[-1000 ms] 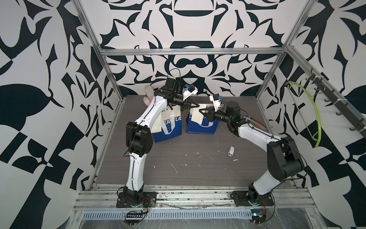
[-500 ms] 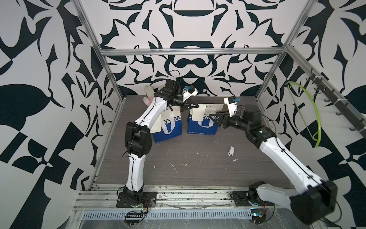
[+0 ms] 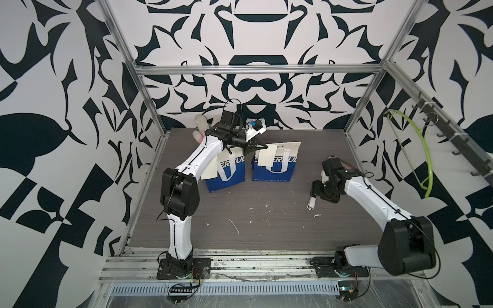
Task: Staple the receipts to the bags
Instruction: Pick up the stapler from the center of the board.
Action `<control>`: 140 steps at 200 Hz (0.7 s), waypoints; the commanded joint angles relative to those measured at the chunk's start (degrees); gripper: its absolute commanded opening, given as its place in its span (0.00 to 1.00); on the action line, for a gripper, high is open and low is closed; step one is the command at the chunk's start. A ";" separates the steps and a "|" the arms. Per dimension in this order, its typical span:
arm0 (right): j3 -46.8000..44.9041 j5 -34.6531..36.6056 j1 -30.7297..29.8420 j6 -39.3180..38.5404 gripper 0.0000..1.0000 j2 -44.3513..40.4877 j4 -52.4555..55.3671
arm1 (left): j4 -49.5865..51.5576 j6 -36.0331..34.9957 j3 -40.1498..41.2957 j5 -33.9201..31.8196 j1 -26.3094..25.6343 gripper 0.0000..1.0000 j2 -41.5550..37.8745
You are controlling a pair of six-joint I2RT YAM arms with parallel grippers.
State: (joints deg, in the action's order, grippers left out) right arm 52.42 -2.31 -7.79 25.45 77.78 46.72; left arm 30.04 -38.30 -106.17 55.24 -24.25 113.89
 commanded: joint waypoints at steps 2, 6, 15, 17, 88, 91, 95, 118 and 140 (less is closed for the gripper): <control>0.81 4.01 0.02 2.78 0.67 1.72 -0.43 | 1.60 0.39 1.42 -1.30 -0.10 0.00 -0.79; 0.67 4.10 -0.03 2.96 0.67 2.25 -1.07 | 1.53 0.42 1.37 -1.21 -0.10 0.00 -0.72; 0.51 3.87 -0.03 2.94 0.67 3.36 -2.79 | 1.39 0.50 1.19 -0.97 -0.16 0.00 -0.55; 0.49 3.77 -0.03 2.94 0.67 3.64 -3.24 | 1.41 0.51 1.15 -0.94 -0.18 0.00 -0.47; 2.93 2.55 -0.03 3.63 0.58 13.91 -7.81 | 1.36 0.64 1.14 -0.75 -0.18 0.00 -0.24; 2.79 2.44 -0.03 3.70 0.57 14.13 -7.93 | 1.40 0.62 1.14 -0.75 -0.18 0.00 -0.24; 2.75 2.36 -0.03 3.79 0.57 14.36 -8.11 | 1.47 0.68 1.22 -0.75 -0.18 0.00 -0.24; 2.62 2.22 -0.02 3.90 0.53 15.53 -8.46 | 1.64 0.68 1.18 -0.84 -0.18 0.00 -0.22; 2.29 1.99 -0.03 3.86 0.50 16.03 -9.06 | 1.75 0.77 1.14 -0.84 -0.18 0.00 -0.24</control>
State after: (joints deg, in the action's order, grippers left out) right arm 53.41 -0.34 -7.79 28.58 94.02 38.28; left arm 29.17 -37.87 -105.82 55.33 -24.29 113.84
